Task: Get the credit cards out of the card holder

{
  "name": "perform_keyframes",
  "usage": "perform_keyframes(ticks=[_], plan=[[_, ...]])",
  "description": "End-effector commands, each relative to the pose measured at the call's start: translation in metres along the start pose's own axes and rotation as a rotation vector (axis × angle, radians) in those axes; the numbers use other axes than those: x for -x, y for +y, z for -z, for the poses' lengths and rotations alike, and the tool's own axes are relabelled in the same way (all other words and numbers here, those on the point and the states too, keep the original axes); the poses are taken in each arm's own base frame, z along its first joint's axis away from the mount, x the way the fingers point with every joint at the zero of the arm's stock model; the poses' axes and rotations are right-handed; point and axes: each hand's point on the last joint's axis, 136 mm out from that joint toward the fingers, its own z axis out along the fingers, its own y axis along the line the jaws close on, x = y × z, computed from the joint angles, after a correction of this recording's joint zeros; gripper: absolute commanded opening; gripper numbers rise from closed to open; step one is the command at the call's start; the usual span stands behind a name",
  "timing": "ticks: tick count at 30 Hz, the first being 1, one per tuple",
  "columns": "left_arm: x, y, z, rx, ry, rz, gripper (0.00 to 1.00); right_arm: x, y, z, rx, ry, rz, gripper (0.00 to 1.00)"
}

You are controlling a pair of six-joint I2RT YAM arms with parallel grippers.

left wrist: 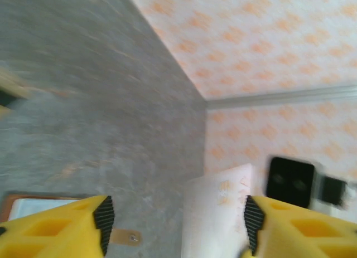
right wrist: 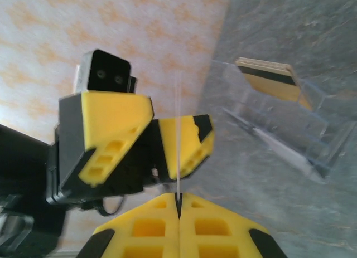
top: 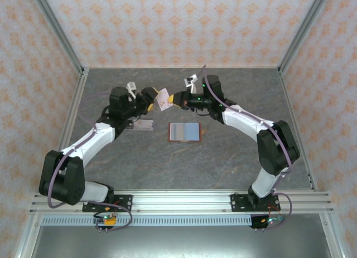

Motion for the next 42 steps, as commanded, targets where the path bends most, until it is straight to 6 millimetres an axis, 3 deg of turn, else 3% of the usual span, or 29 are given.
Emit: perform_keyframes(ticks=[1, 7, 11, 16, 24, 42], plan=[[0.017, 0.055, 0.034, 0.254, -0.091, -0.044, 0.76, -0.024, -0.032, -0.012, -0.234, 0.110, 0.248, 0.00], [0.038, 0.120, 0.094, 0.560, -0.178, -0.027, 0.88, -0.030, -0.039, -0.042, -0.312, 0.224, 0.496, 0.00], [0.041, 0.138, 0.125, 0.674, -0.204, -0.041, 0.94, -0.042, -0.039, -0.064, -0.301, 0.305, 0.670, 0.00], [0.041, 0.144, 0.149, 0.768, -0.204, -0.086, 1.00, -0.048, -0.038, -0.089, -0.261, 0.389, 0.835, 0.00], [0.038, 0.148, 0.159, 0.810, -0.198, -0.103, 1.00, -0.059, -0.037, -0.117, -0.211, 0.482, 0.973, 0.00], [0.032, 0.148, 0.154, 0.783, -0.165, -0.094, 1.00, -0.059, -0.071, -0.133, -0.253, 0.579, 1.074, 0.00]])
